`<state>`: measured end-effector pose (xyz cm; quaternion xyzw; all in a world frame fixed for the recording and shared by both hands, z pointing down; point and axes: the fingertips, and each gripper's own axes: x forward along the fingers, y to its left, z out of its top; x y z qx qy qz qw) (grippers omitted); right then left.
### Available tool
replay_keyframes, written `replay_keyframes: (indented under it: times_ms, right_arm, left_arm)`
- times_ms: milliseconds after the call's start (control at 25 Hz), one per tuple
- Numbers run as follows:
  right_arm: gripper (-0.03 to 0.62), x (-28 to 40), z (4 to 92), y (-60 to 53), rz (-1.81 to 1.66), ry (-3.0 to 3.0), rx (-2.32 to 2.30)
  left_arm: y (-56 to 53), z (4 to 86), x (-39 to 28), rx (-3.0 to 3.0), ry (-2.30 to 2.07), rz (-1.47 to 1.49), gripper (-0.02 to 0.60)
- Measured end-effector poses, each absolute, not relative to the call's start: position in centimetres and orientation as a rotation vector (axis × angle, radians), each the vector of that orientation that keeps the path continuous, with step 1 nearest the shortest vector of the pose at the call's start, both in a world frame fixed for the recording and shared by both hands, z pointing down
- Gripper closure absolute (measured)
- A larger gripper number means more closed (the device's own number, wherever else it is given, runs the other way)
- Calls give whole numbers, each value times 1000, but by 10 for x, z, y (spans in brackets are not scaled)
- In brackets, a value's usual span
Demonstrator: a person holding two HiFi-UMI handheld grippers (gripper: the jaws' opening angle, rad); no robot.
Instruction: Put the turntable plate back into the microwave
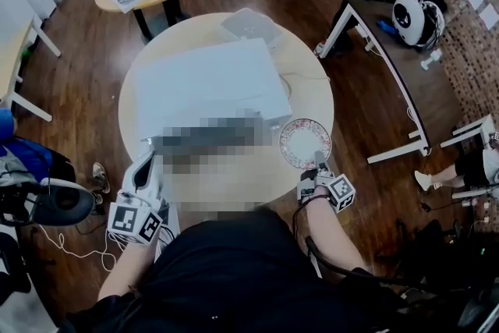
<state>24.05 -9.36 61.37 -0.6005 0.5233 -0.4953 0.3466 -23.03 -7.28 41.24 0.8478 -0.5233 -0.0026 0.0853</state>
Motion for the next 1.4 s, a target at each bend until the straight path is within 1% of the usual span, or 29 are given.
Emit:
replay_keyframes:
  times_ms: [200,1400]
  right_arm:
    - [562,236,607,-92,-1281,1361,-1554]
    - [562,194,630,-76,-1387,1395,-1502]
  left_arm:
    - [-72,409,-231,2535,-1554,-29,578]
    - [-56,410,-237,2521,-1578,-32,578]
